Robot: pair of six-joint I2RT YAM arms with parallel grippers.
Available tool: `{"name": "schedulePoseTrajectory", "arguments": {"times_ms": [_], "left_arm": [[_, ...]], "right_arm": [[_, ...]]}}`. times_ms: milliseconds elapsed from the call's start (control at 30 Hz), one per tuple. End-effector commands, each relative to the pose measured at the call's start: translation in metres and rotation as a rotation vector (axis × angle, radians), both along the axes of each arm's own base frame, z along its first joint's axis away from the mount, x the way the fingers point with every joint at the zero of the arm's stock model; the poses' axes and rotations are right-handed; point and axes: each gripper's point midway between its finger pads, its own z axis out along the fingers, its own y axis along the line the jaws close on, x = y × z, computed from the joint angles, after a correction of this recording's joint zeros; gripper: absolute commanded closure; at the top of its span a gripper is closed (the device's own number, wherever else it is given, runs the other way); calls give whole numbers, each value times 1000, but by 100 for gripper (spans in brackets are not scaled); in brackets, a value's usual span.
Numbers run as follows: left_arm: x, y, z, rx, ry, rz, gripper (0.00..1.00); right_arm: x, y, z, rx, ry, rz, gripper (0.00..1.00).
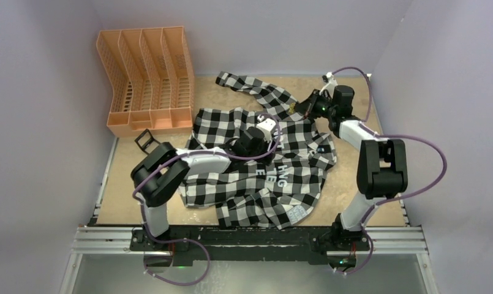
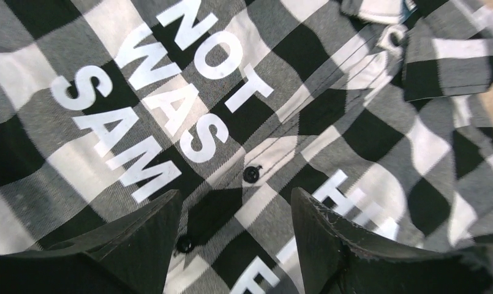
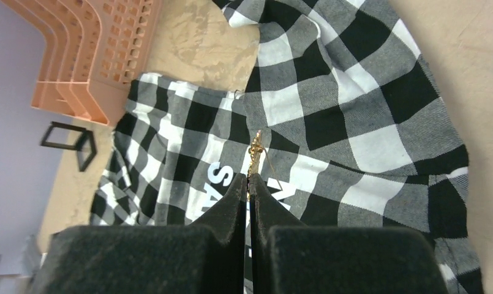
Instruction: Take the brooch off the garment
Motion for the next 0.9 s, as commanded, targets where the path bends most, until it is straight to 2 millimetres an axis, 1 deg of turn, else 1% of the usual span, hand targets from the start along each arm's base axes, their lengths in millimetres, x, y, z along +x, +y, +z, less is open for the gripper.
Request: {"name": "schedulePoseTrajectory", "arguments": {"times_ms": [0,67,133,267,333,400,433,467,567,633,733,867], "left_arm": [[-3,7,58,-141,-53,43,35],[-6,18,66,-180,-52,60,34],[-11,33,67,-212,-38,93,33],[-20,61,73,-306,0,154,32],[-26,73,85,-367,6,172,31],[-30,86,90,-402,12,194,30],[-34,92,90,-412,18,208,30],[-37,98,91,-427,23,221,29],[-44,113,99,-472,31,258,27],[-49,121,105,-495,33,280,24],[-56,135,116,-532,27,317,19],[-64,147,131,-591,11,348,16]], "right_arm": [[-19,9,13,-189,-92,-9,100],[-28,15,21,-261,-137,-31,100],[-40,20,26,-315,-172,-48,100],[-65,31,37,-368,-259,-35,100],[-80,41,46,-402,-325,-28,100],[-93,52,50,-457,-385,-17,100],[-98,56,51,-483,-412,-13,100],[-106,65,54,-497,-445,7,100],[-124,82,61,-551,-547,42,100],[-135,94,64,-606,-620,71,100],[-151,109,62,-697,-700,105,100],[-168,123,56,-827,-775,113,100]]}}
